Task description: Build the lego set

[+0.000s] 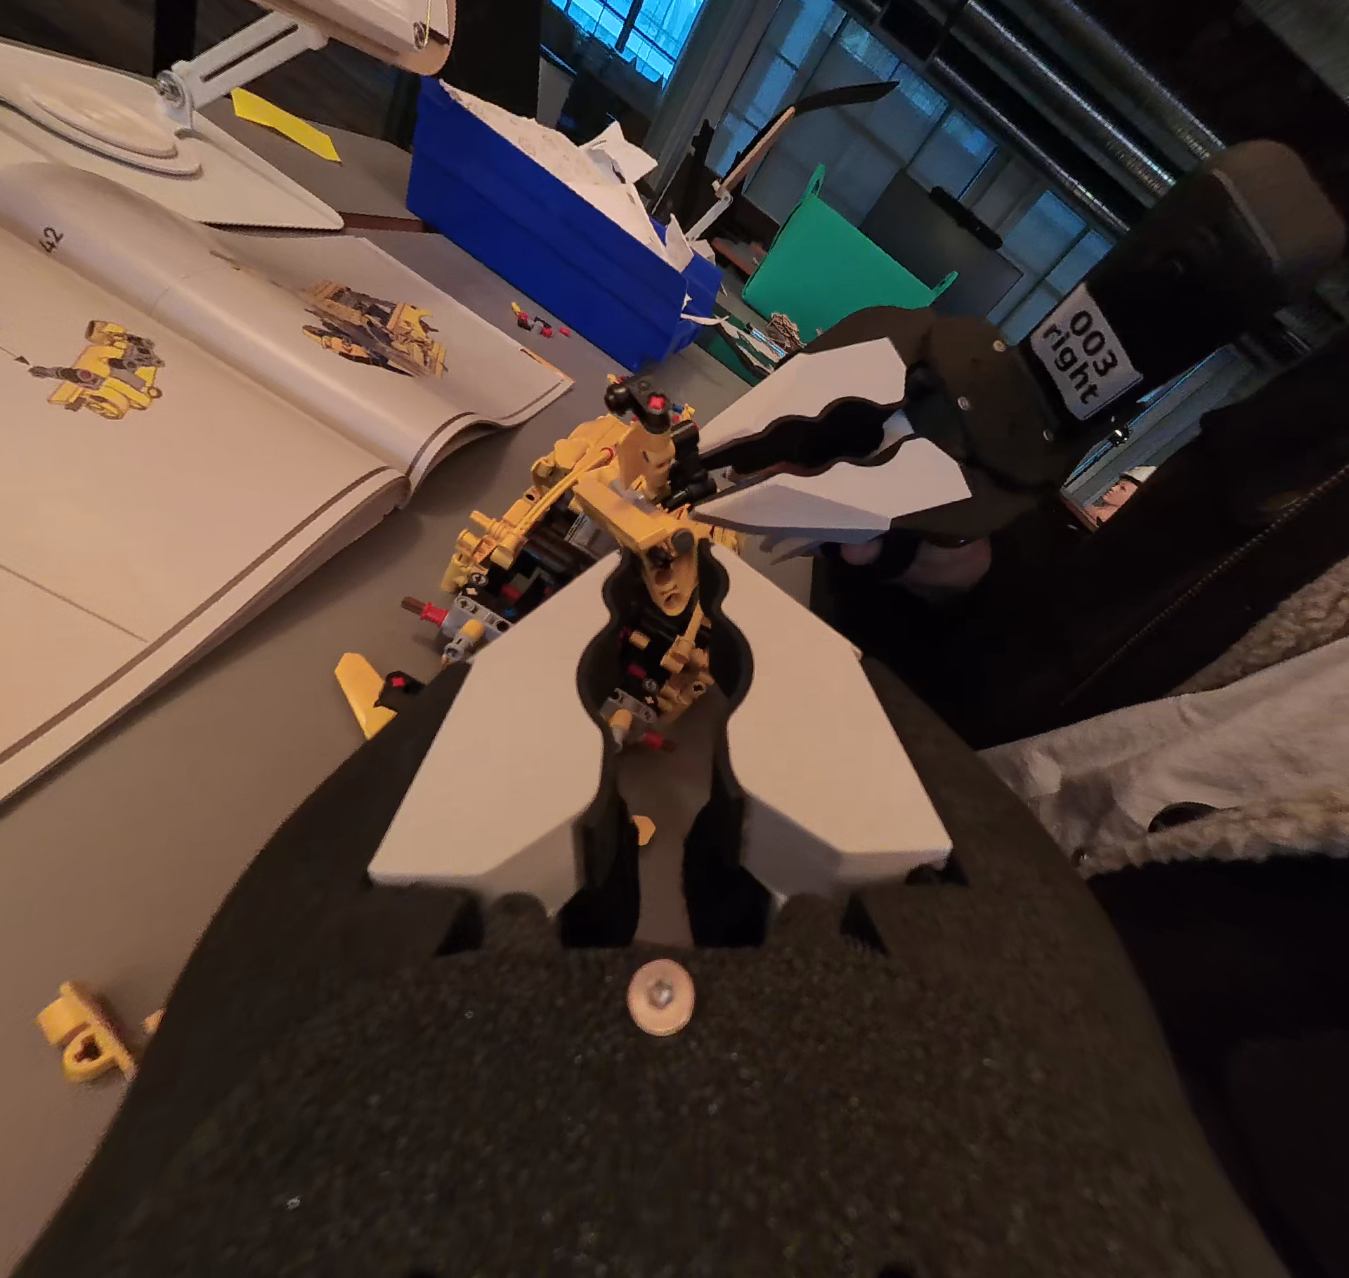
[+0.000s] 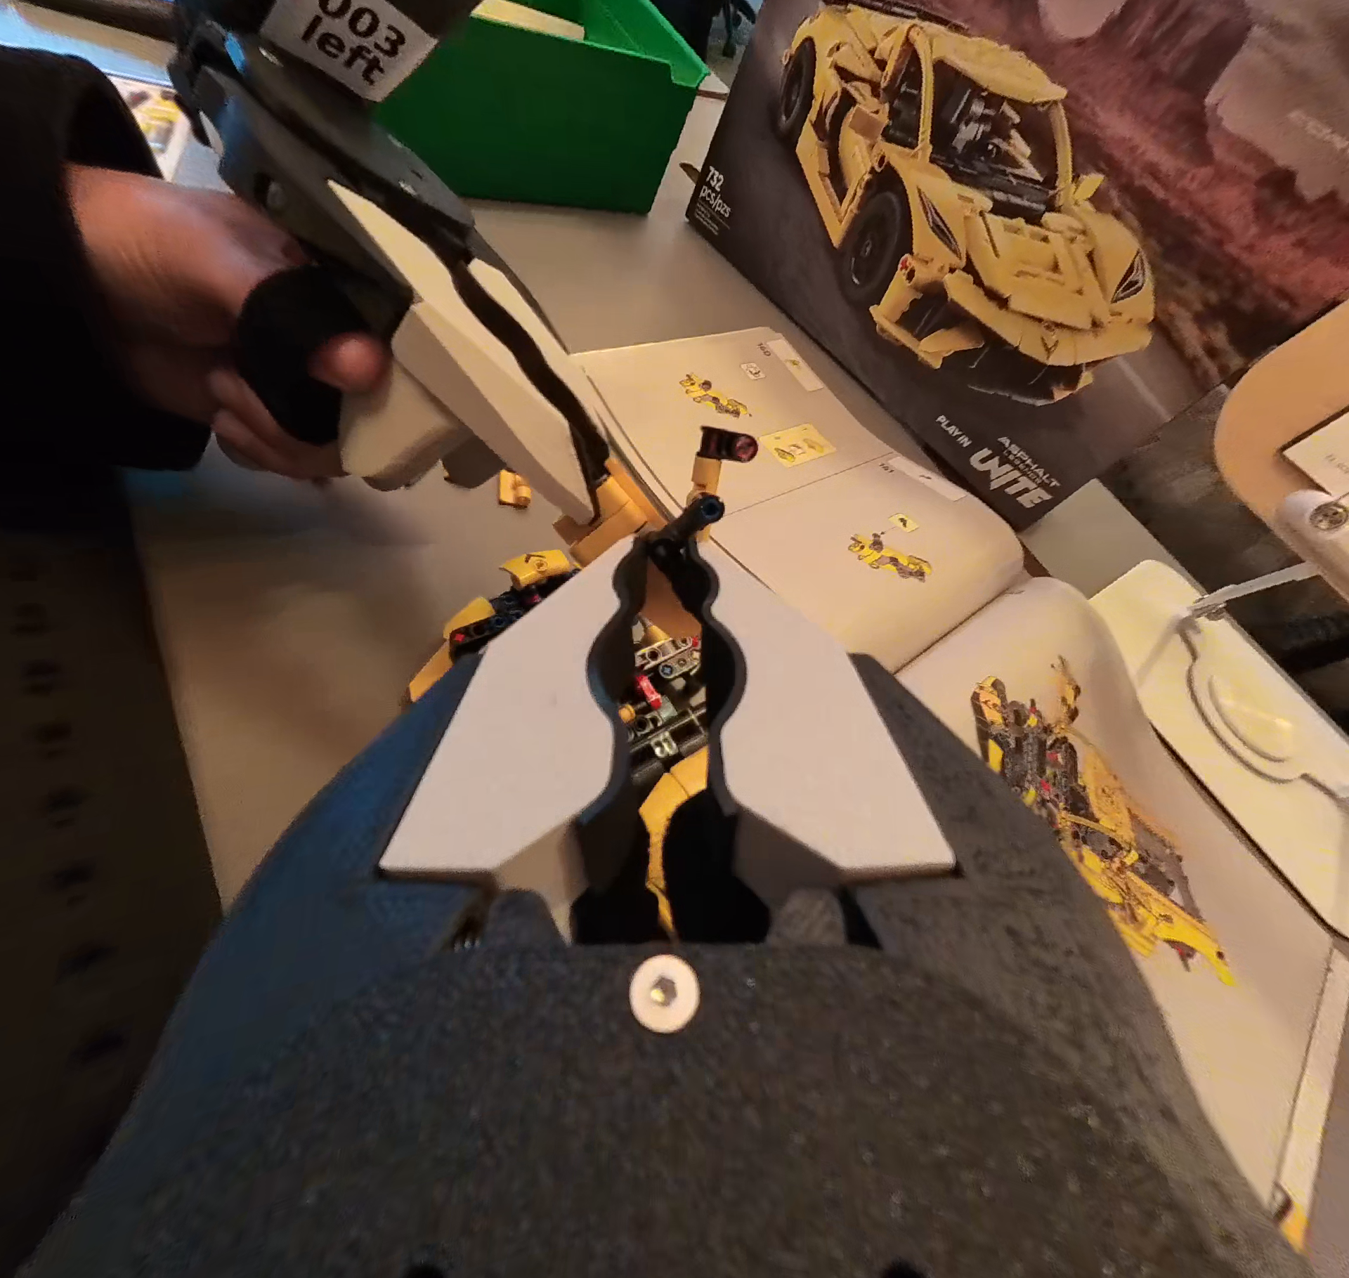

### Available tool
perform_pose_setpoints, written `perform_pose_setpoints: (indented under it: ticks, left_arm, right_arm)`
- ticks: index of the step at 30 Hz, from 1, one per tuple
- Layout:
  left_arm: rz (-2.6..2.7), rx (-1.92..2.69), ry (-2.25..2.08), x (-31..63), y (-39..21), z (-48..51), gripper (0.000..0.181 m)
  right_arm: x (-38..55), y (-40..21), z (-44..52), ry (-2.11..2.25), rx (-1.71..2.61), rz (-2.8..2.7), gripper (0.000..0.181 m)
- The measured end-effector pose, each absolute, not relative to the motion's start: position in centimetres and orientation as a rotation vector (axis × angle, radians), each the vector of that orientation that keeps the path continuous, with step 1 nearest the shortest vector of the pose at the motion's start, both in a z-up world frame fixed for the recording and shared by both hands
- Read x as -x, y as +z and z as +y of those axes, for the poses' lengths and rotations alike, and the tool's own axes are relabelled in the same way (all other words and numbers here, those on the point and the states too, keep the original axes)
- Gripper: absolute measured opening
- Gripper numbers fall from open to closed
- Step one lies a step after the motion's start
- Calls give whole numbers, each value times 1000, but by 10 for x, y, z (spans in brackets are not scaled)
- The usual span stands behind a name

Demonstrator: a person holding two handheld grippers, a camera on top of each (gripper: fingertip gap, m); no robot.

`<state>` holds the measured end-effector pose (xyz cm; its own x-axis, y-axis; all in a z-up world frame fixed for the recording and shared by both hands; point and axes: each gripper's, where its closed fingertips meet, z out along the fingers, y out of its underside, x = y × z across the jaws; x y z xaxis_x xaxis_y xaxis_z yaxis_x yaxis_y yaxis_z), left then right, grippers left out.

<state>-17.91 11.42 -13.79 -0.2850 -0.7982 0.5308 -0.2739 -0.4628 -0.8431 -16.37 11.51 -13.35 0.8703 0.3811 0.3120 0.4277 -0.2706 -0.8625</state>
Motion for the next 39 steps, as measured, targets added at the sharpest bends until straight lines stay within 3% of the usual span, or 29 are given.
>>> perform_pose_setpoints:
  ticks: [12, 17, 27, 29, 39]
  left_arm:
    - [1230, 1474, -1867, 186, -117, 122, 22]
    - [1355, 1510, -1744, 179, -137, 110, 28]
    - [1422, 1441, -1605, 158, -141, 89, 29]
    - [1373, 1408, -1636, 160, -132, 92, 19]
    - [1298, 1430, -1836, 170, -119, 95, 14]
  right_arm:
    - [153, -120, 115, 120, 1845, -433, 9]
    - [152, -116, 114, 197, 1830, -373, 9]
    - [148, -99, 115, 613, 1722, -95, 9]
    - [147, -99, 114, 561, 1716, -130, 9]
    - [161, -104, 106, -234, 1651, -811, 9]
